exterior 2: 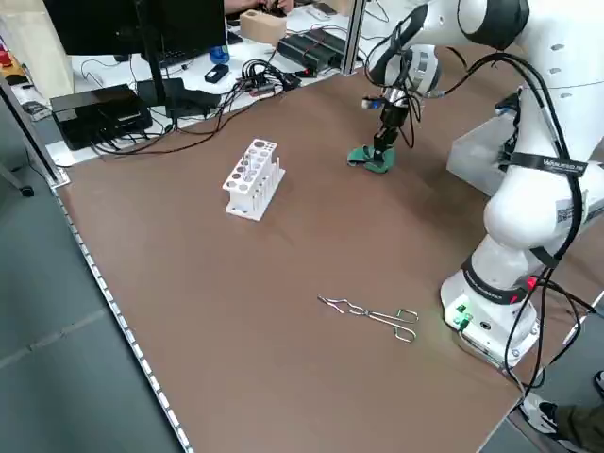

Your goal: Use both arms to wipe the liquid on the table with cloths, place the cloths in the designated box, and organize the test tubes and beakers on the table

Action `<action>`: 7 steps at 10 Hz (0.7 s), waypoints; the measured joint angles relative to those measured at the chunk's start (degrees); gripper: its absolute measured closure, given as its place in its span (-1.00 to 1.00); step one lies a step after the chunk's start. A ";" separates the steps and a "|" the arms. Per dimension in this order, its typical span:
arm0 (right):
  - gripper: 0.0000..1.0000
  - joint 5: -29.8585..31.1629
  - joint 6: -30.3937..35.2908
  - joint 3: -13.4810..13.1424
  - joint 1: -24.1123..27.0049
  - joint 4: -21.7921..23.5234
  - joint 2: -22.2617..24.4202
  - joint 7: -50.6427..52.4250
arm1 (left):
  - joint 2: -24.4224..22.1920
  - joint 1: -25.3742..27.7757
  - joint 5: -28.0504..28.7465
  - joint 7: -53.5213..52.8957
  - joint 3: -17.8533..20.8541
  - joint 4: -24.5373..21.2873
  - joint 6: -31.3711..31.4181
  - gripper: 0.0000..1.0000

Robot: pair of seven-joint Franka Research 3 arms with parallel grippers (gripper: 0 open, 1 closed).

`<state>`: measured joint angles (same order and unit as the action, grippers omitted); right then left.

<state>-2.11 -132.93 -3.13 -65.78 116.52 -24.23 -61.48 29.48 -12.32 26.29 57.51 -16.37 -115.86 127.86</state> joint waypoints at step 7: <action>0.78 0.28 34.21 -1.04 25.36 -15.97 10.16 34.84 | -4.06 3.68 0.34 -13.48 16.65 -8.40 -1.01 0.84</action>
<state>-1.83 -98.72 -4.17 -40.42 100.55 -14.07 -26.64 25.42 -8.64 26.63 44.03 0.28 -124.26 126.85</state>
